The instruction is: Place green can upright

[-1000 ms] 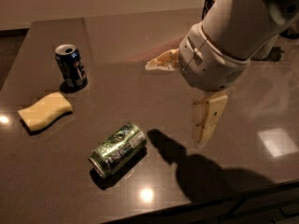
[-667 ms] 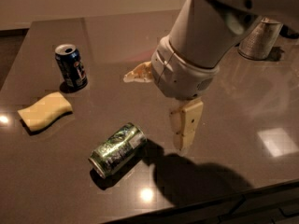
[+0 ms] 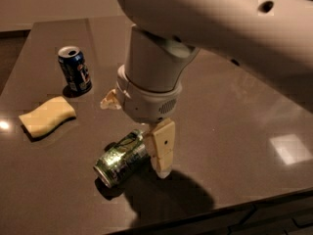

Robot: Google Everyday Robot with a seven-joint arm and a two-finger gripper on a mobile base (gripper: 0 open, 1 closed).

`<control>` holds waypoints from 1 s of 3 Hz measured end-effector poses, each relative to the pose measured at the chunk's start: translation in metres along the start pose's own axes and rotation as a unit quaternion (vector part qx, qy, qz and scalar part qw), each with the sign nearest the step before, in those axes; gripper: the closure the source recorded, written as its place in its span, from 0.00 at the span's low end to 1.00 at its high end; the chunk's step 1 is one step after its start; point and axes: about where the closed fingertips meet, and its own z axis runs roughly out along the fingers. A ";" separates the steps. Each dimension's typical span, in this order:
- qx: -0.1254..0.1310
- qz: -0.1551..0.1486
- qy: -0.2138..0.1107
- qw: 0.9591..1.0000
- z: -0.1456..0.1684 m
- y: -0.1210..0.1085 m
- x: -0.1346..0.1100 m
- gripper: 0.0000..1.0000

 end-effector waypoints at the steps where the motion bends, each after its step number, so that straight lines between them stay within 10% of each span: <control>1: -0.014 -0.010 0.006 1.000 0.017 0.000 -0.017 0.00; 3: -0.040 -0.013 0.010 0.999 0.046 0.005 -0.032 0.00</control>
Offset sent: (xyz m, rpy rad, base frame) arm -0.0287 0.0353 -0.0495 -0.0759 0.0666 0.0382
